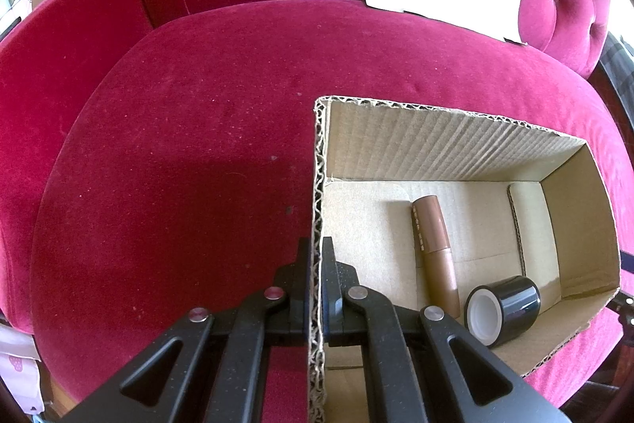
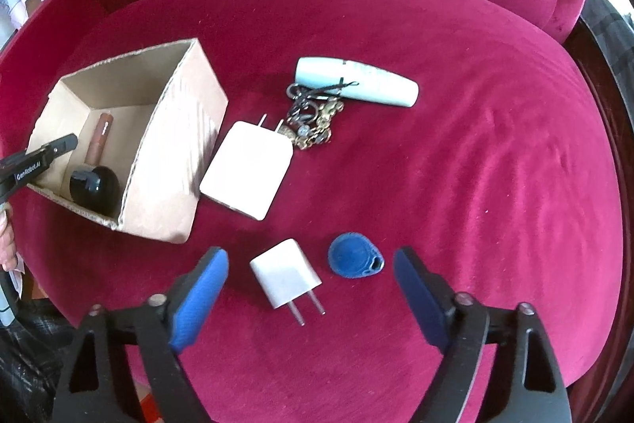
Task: Organize rigid objects
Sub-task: 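Move the right gripper back to the small white plug, then grasp the small white plug with the right gripper, then lift the white plug and carry it over the box, then lower the white plug into the box and open the right gripper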
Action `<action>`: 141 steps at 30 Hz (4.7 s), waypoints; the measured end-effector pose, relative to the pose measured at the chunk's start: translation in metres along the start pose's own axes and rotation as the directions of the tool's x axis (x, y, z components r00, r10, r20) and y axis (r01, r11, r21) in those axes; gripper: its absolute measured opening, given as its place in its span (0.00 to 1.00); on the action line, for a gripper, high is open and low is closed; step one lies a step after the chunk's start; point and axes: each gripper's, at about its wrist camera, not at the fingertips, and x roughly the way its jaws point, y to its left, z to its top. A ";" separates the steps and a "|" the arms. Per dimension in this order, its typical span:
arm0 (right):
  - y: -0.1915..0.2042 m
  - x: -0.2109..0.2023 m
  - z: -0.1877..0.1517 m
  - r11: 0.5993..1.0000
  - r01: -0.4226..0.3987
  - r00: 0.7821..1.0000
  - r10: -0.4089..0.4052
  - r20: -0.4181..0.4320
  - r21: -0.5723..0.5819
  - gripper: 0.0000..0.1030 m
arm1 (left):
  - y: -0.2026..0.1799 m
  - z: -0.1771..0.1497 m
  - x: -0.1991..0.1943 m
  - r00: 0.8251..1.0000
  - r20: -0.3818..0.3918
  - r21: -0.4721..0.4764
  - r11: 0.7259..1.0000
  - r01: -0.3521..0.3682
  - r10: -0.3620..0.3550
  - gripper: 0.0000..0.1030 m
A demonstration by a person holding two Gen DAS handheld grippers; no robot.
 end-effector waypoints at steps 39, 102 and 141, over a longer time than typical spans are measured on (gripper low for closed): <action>0.041 -0.046 0.018 0.998 0.049 0.993 -0.054 0.109 0.045 0.37 | 0.001 -0.003 -0.004 1.000 0.004 0.018 1.000 0.001 -0.001 0.03; 0.179 -0.018 0.100 0.980 -0.198 0.964 0.197 0.180 -0.011 0.37 | 0.003 -0.004 -0.008 1.000 0.006 0.048 0.999 0.019 -0.019 0.03; 0.158 -0.015 0.110 0.994 -0.108 0.972 0.104 0.211 0.006 1.00 | 0.000 -0.004 -0.005 1.000 0.004 0.044 0.999 0.027 -0.028 0.03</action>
